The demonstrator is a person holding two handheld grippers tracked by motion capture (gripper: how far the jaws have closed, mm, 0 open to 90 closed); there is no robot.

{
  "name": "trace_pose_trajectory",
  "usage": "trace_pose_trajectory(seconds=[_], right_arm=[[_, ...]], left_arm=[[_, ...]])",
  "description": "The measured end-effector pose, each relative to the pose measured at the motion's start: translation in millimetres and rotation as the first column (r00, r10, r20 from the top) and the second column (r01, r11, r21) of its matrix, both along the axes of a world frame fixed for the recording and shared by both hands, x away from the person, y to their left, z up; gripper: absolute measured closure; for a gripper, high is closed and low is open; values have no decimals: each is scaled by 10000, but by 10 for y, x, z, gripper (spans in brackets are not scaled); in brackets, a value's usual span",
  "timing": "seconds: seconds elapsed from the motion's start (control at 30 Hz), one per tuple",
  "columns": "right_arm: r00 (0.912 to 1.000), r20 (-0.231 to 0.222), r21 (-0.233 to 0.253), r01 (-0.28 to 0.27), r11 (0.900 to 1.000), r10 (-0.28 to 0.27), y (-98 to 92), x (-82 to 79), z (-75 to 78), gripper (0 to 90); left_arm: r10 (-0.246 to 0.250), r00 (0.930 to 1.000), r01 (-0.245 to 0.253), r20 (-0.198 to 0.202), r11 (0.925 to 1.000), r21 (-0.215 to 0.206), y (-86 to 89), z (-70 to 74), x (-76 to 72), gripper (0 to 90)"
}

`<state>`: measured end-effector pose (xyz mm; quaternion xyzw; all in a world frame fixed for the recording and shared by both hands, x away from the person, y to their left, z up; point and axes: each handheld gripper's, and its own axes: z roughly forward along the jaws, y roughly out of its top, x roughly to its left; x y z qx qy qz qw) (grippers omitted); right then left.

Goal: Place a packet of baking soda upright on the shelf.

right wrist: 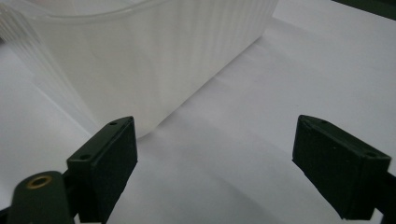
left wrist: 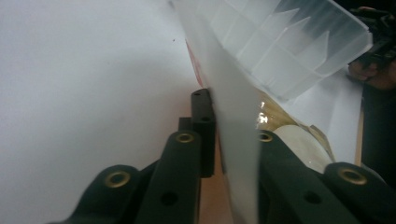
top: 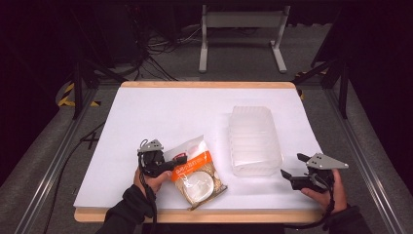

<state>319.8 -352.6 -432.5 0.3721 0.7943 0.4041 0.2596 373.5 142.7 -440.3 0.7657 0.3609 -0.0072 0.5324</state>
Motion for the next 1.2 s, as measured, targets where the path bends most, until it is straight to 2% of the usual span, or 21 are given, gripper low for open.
trace_pose_trajectory(seconds=[0.07,0.17,0.23,0.27,0.3,0.33,0.37,0.43,0.47,0.53,0.57,0.7,0.87,0.9,0.97,1.0,1.1,1.17,1.2], right_arm=[[10000,15,-14,-11,10000,11,3,-2,2,145],[10000,42,-28,0,10000,0,6,-6,8,145],[10000,21,35,36,10000,-36,5,-7,11,145],[10000,21,35,36,10000,-36,5,-7,11,145],[10000,36,11,35,10000,-35,9,-9,14,145],[10000,29,29,34,10000,-34,9,-9,14,145],[10000,22,40,31,10000,-31,10,-9,14,145],[10000,18,31,29,10000,-29,7,-10,11,145],[10000,18,31,29,10000,-29,7,-10,11,145],[10000,-13,71,77,9999,-77,-2,-7,8,145],[10000,-6,64,72,10000,-72,-8,-9,7,145],[10000,-2,108,93,9999,-93,-22,-8,7,145],[9999,-8,101,109,9999,-109,-23,-8,6,145],[10000,1,99,90,9999,-90,-21,-7,5,145],[10000,-16,91,92,9999,-92,-18,-5,4,145],[10000,-16,85,81,9999,-81,-17,-4,3,145],[10000,-36,98,55,9999,-55,-14,-1,-1,146],[10000,-44,90,55,9999,-55,-13,-1,-2,146],[10000,-31,107,48,9999,-47,-14,-2,-1,146]], left_arm=[[-49,9988,51,484,10000,-42,-27,66,-53,899],[-302,9936,366,1090,9977,-573,-80,191,-151,899],[-505,9836,604,1731,9968,-521,-152,307,-236,899],[-505,9836,604,1731,9968,-521,-152,307,-236,899],[-753,9744,896,2119,9942,-587,-212,410,-291,900],[-869,9682,1019,2347,9934,-526,-245,472,-321,900],[-1018,9591,1169,2643,9923,-420,-274,530,-342,900],[-1138,9470,1288,3005,9912,-304,-327,627,-389,900],[-1138,9470,1288,3005,9912,-304,-327,627,-389,900],[-1274,9344,1378,3326,9904,-78,-352,714,-404,900],[-1318,9238,1366,3596,9906,121,-357,766,-405,900],[-1326,9175,1327,3750,9908,258,-336,837,-375,900],[-1250,9150,1265,3835,9917,215,-288,902,-321,900],[-1249,9101,1239,3951,9919,281,-285,929,-306,900],[-1300,9050,1302,4051,9911,272,-280,967,-281,900],[-1309,9045,1316,4060,9910,262,-286,989,-274,900],[-1461,8972,1426,4167,9890,398,-319,1055,-234,900],[-1511,8956,1475,4185,9882,411,-339,1084,-193,900],[-1516,8970,1446,4152,9883,484,-355,1096,-168,900]])
